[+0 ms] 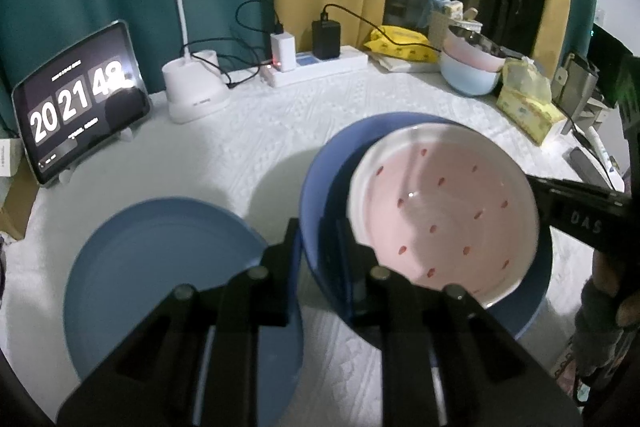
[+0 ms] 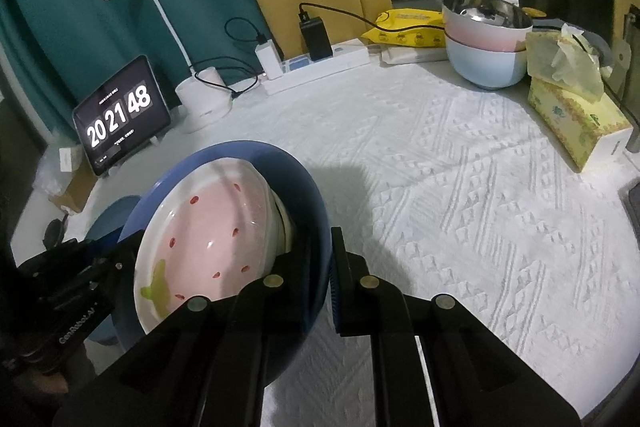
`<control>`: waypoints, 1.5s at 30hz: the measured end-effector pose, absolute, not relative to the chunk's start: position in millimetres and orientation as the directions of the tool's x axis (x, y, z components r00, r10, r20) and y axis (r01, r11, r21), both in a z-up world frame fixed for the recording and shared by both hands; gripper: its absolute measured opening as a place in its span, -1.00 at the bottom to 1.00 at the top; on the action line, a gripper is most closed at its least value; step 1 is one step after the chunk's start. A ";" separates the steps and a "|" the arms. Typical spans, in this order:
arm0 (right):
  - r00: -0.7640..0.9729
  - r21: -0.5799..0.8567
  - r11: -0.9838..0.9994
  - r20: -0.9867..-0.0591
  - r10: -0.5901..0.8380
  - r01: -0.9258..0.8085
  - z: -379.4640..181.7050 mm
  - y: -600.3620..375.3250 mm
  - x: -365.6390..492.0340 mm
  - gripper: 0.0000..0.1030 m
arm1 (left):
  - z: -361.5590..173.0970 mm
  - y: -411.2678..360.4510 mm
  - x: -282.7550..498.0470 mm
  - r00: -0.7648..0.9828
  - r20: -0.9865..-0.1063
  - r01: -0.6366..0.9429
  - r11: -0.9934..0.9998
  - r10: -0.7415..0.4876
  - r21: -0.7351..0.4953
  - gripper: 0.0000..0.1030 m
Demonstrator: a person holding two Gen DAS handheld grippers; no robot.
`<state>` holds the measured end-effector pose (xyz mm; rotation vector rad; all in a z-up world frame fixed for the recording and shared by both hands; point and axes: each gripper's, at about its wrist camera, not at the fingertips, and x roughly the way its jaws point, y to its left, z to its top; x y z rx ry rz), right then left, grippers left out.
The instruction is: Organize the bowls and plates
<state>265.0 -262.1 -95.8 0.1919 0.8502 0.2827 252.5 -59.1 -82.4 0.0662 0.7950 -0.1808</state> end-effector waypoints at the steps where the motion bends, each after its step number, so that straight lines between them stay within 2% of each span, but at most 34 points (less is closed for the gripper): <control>1: 0.626 0.278 0.946 -0.711 0.320 -0.167 -95.6 -262.2 264.3 -0.81 | -82.2 -58.9 252.0 0.686 -0.714 0.186 0.982 -0.138 -0.010 -0.69; 20: 0.646 0.269 0.954 -0.706 0.291 -0.135 -86.2 -273.4 250.4 -0.81 | -77.6 -69.7 245.1 0.672 -0.720 0.214 0.976 -0.171 -0.032 -0.69; 45: 0.690 0.250 0.955 -0.664 0.289 -0.159 -54.7 -266.4 241.5 -0.81 | -50.5 -59.3 236.8 0.716 -0.673 0.207 0.977 -0.185 -0.048 -0.69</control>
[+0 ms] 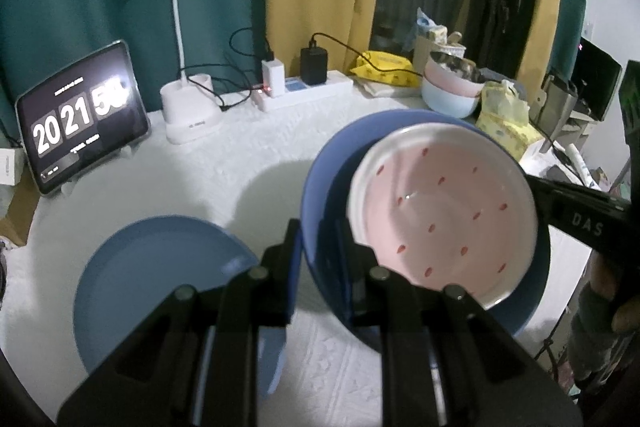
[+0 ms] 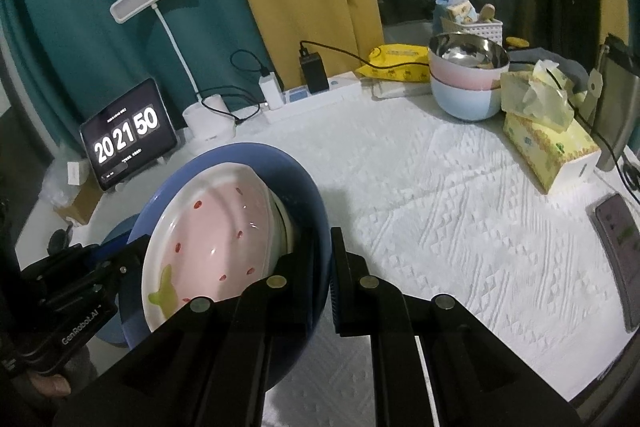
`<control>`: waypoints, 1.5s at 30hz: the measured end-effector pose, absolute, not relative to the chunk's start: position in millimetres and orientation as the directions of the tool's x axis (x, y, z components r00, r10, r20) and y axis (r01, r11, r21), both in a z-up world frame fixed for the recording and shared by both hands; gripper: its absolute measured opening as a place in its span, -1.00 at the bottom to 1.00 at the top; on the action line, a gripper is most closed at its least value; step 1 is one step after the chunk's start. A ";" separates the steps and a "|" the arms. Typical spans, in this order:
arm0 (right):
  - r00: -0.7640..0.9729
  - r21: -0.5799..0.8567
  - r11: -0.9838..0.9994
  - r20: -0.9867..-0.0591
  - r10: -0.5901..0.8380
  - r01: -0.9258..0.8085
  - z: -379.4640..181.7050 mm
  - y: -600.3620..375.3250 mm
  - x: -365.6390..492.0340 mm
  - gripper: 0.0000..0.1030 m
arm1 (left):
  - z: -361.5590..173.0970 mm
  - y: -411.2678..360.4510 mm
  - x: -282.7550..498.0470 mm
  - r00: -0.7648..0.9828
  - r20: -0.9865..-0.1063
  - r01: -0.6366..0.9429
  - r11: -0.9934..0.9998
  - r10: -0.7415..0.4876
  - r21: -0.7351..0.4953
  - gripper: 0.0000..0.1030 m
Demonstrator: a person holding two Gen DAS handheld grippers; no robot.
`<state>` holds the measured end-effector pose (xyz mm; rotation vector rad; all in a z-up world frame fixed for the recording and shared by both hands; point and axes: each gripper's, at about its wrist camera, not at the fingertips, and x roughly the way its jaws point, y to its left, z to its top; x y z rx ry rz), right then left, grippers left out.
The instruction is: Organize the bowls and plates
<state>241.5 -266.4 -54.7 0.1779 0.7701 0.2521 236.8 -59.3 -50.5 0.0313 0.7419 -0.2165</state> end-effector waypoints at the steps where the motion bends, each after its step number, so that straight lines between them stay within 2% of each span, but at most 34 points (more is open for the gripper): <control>1: 0.692 0.249 0.955 -0.662 0.289 -0.161 -53.5 -265.4 241.7 -0.81 | -49.7 -58.1 236.6 0.717 -0.672 0.205 0.977 -0.184 -0.049 -0.69; 45: 0.662 0.183 0.929 -0.657 0.360 -0.323 -30.7 -146.7 256.4 -0.81 | -43.1 58.1 220.5 0.770 -0.631 0.041 0.993 -0.101 -0.108 -0.69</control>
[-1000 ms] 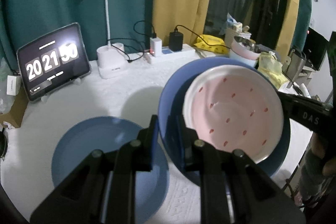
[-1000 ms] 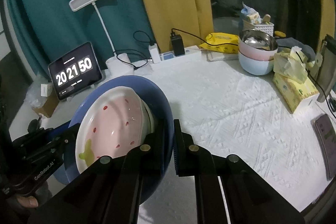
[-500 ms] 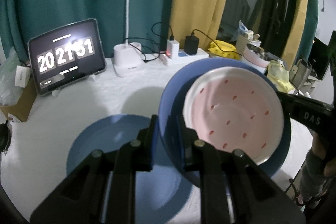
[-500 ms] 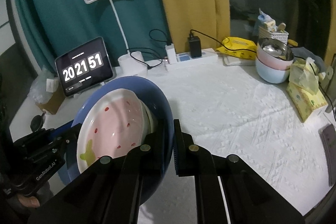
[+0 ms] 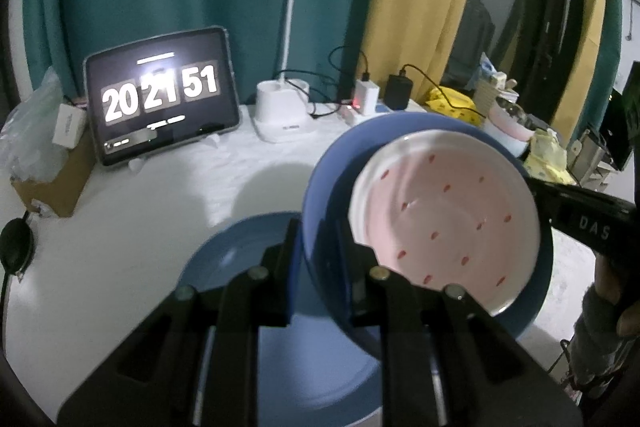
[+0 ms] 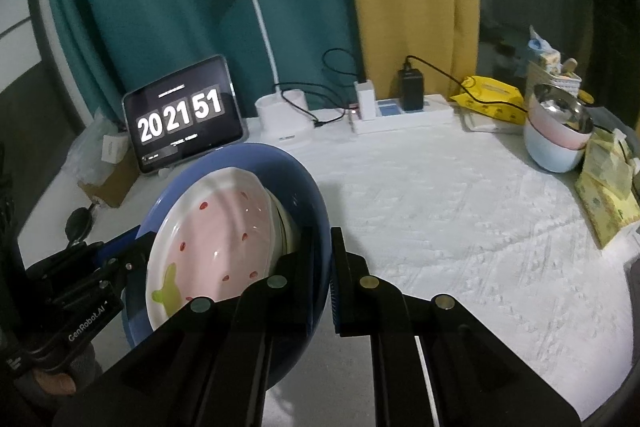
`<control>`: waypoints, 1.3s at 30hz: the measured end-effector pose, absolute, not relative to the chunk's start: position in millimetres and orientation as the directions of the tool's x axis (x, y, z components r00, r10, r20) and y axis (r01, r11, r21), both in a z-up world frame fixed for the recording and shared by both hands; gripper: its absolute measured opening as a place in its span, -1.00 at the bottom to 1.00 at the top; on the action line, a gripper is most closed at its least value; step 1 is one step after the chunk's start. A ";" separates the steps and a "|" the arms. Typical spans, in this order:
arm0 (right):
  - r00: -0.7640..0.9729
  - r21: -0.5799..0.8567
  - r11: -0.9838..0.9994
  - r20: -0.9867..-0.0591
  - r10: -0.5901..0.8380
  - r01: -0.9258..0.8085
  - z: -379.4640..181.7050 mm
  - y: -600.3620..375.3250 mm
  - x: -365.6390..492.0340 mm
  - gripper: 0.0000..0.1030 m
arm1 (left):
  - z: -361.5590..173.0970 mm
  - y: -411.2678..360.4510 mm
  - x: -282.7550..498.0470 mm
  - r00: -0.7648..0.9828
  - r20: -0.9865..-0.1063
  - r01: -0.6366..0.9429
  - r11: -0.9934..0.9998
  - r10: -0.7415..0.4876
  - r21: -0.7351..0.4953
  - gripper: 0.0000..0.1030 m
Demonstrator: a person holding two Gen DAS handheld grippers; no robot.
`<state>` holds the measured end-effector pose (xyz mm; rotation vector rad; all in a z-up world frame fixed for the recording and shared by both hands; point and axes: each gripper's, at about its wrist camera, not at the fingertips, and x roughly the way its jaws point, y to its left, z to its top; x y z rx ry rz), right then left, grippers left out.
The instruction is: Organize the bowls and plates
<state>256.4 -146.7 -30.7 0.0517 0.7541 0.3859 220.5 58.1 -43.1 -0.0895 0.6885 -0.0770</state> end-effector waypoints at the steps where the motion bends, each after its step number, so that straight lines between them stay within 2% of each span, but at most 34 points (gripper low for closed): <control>1: 0.661 0.182 0.927 -0.658 0.362 -0.327 -30.9 -144.0 256.9 -0.81 | -43.9 61.3 220.0 0.769 -0.631 0.036 0.993 -0.097 -0.109 -0.69; 20: 0.594 0.183 0.900 -0.696 0.403 -0.396 -49.2 -81.6 266.8 -0.81 | -64.1 118.5 214.6 0.744 -0.667 -0.054 0.991 -0.040 -0.119 -0.69; 39: 0.504 0.261 0.887 -0.745 0.436 -0.381 -72.7 -68.3 286.5 -0.79 | -62.5 128.1 219.7 0.749 -0.662 -0.067 0.994 -0.007 -0.086 -0.69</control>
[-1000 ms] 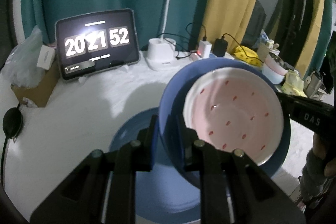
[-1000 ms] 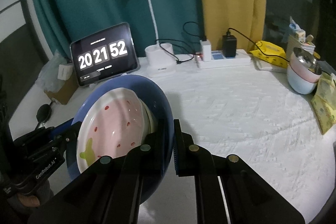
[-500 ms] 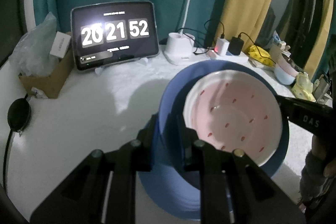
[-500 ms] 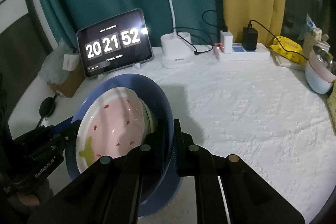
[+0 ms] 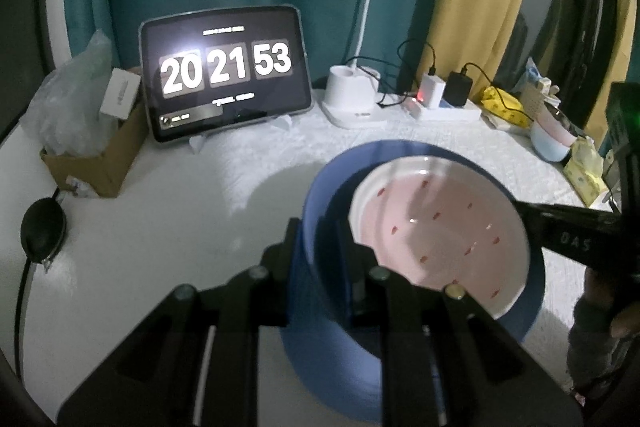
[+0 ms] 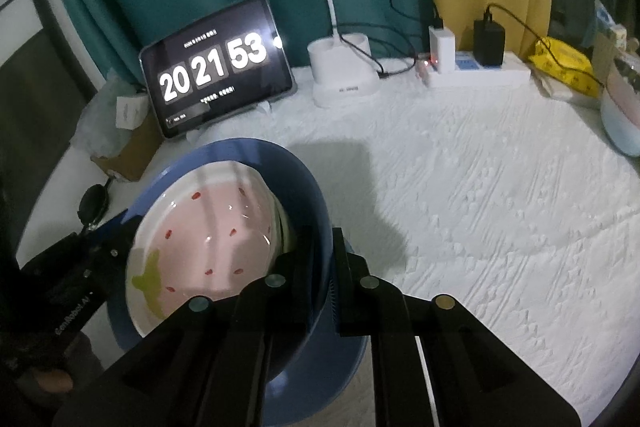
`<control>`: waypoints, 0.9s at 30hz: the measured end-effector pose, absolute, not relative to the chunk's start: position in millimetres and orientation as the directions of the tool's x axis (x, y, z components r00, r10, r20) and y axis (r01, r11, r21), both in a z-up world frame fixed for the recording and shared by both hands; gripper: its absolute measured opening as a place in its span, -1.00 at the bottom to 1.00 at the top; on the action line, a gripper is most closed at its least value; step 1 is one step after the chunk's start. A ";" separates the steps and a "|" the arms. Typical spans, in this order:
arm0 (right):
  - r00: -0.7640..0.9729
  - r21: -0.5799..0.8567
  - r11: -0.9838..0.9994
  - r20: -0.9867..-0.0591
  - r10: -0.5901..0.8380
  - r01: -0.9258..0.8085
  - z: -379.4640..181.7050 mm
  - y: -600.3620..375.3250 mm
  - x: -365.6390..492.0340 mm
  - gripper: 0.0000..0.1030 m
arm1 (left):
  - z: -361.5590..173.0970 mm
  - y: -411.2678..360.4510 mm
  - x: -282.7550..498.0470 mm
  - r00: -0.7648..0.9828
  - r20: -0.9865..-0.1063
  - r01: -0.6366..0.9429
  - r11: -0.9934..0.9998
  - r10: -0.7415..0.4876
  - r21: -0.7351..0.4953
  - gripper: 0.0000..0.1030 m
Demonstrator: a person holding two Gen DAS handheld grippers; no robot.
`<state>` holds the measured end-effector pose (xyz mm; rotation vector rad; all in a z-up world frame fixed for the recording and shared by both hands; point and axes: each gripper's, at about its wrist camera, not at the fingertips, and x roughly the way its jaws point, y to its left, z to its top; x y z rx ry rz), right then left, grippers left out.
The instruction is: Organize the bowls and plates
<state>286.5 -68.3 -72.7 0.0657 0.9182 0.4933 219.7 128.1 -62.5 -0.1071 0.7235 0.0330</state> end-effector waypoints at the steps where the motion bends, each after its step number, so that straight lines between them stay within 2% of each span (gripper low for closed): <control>1: 0.505 0.263 0.887 -0.744 0.437 -0.380 -73.7 -68.8 286.9 -0.79 | -62.6 127.9 220.1 0.748 -0.663 -0.068 0.994 -0.005 -0.084 -0.69; 23: 0.515 0.251 0.897 -0.748 0.419 -0.364 -73.0 -83.3 284.0 -0.79 | -62.4 104.1 215.4 0.754 -0.656 -0.037 0.999 0.013 -0.023 -0.67; 27: 0.518 0.240 0.901 -0.752 0.408 -0.361 -72.1 -84.1 282.7 -0.79 | -62.6 101.6 214.8 0.755 -0.656 -0.046 0.999 0.021 -0.021 -0.61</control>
